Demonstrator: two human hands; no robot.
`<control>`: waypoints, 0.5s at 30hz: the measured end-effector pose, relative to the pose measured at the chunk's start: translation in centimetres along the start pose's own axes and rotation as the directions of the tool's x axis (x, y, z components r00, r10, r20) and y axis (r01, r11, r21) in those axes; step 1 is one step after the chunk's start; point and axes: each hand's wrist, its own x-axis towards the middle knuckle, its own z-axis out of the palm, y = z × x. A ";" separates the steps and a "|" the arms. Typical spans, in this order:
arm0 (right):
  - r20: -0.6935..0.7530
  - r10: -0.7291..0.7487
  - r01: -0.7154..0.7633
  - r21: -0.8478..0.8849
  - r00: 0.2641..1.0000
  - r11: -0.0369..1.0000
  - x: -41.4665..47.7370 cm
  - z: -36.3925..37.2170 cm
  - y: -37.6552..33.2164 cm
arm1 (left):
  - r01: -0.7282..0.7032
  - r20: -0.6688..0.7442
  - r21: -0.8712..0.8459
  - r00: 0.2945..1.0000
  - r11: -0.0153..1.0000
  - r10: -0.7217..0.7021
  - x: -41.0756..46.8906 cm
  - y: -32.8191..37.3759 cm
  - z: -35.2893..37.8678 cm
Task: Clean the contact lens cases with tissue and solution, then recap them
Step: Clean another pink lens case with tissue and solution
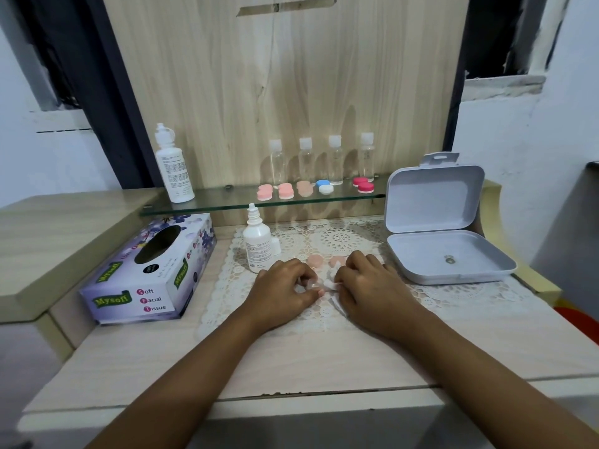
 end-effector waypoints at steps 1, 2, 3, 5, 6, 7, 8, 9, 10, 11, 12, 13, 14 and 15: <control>0.012 -0.009 0.008 0.029 1.000 1.000 0.0 0.1 0.0 | -0.005 -0.004 0.003 1.000 1.000 0.005 0.0 0.0 0.0; 0.025 -0.023 0.021 0.064 0.999 0.998 0.1 0.1 0.0 | -0.008 -0.005 0.004 1.000 1.000 0.008 -0.1 0.0 0.0; 0.041 -0.029 0.024 0.110 0.999 0.994 0.2 0.2 0.1 | -0.011 -0.007 0.004 1.000 1.000 0.011 -0.1 0.0 0.0; 0.062 -0.008 -0.006 0.223 0.998 0.975 0.3 0.4 0.5 | -0.013 -0.009 0.004 1.000 1.000 0.013 0.0 0.0 0.0; 0.063 0.004 -0.021 0.268 0.998 0.963 0.3 0.5 0.7 | -0.013 -0.009 0.004 1.000 1.000 0.013 0.0 -0.1 0.1; 0.063 0.014 -0.031 0.291 0.998 0.956 0.3 0.6 0.8 | -0.012 -0.009 0.004 1.000 1.000 0.012 0.0 -0.1 0.1; 0.062 0.020 -0.037 0.297 0.998 0.954 0.3 0.7 1.0 | -0.011 -0.007 0.004 1.000 1.000 0.011 0.0 -0.1 0.1; 0.061 0.021 -0.038 0.296 0.998 0.954 0.2 0.8 1.1 | -0.009 -0.004 0.002 1.000 1.000 0.009 0.0 -0.1 0.1; 0.057 0.017 -0.033 0.289 0.998 0.957 0.1 0.8 1.1 | -0.008 -0.001 -0.001 1.000 1.000 0.008 0.0 -0.1 0.1; 0.057 0.016 -0.031 0.263 0.998 0.964 0.0 0.7 1.0 | -0.008 0.001 -0.003 1.000 1.000 0.008 0.0 -0.1 0.1; 0.058 0.024 -0.036 0.221 0.998 0.975 0.0 0.6 0.8 | -0.008 0.002 -0.004 1.000 1.000 0.008 0.0 -0.1 0.1; 0.051 0.036 -0.044 0.165 0.998 0.985 -0.1 0.5 0.7 | -0.008 0.001 -0.003 1.000 1.000 0.008 0.1 -0.1 0.1; 0.027 0.045 -0.048 0.106 0.999 0.993 -0.2 0.4 0.5 | -0.007 0.000 -0.004 1.000 1.000 0.007 0.1 -0.1 0.1; 0.001 0.050 -0.050 0.055 0.999 0.997 -0.3 0.4 0.4 | -0.005 -0.002 -0.005 1.000 1.000 0.005 0.0 -0.1 0.0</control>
